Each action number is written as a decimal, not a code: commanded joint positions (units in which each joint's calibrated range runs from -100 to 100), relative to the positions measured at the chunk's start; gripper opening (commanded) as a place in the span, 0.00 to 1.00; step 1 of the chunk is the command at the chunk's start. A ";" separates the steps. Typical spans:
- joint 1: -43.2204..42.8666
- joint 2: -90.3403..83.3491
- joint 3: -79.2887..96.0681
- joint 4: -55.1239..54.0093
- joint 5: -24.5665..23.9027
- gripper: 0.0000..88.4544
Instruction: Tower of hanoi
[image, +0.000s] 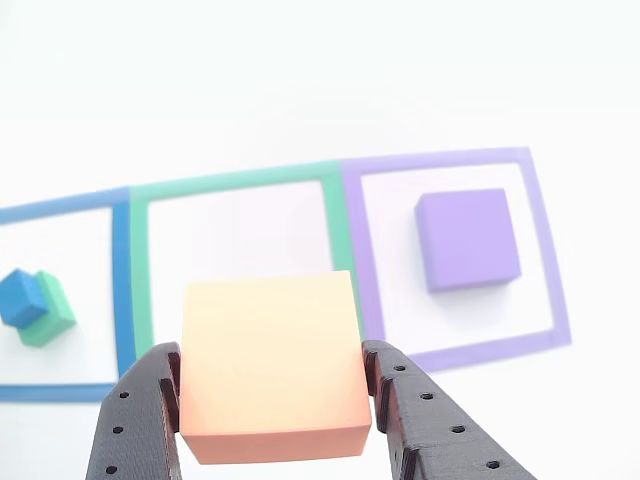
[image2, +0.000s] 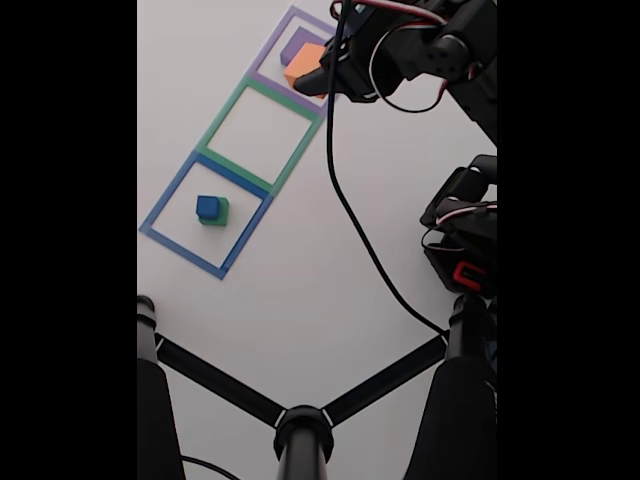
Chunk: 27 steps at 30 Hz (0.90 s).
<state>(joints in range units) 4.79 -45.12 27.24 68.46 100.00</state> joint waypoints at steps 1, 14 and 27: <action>-0.94 -3.19 15.15 -17.43 0.00 0.12; -3.15 8.59 46.13 -67.93 0.00 0.12; -3.68 30.94 52.13 -100.79 0.00 0.12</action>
<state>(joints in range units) 1.76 -18.28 79.55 -24.56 100.00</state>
